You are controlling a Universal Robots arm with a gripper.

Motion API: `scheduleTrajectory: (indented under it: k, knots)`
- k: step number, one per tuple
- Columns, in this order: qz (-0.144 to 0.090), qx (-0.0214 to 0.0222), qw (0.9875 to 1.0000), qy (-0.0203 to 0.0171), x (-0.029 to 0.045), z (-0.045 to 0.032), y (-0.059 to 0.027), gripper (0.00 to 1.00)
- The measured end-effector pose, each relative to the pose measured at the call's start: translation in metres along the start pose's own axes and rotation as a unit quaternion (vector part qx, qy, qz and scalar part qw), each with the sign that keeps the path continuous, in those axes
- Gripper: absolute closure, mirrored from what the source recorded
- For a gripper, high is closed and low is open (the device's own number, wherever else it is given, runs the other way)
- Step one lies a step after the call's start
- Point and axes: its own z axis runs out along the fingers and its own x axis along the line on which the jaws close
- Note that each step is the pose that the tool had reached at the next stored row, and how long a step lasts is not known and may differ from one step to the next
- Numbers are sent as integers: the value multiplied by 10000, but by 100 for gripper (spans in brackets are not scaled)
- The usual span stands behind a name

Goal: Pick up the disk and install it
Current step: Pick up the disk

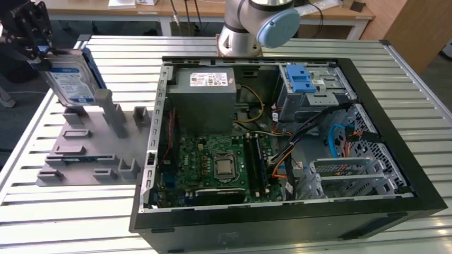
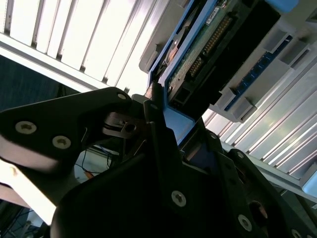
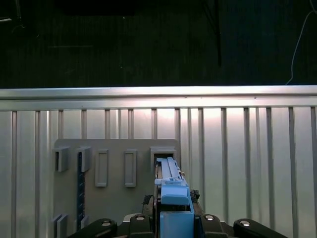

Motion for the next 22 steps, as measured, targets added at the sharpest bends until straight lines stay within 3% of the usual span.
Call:
scheduleTrajectory:
  k: [22]
  knots:
    - [0,-1,10000,-2,-4,-166,4,64]
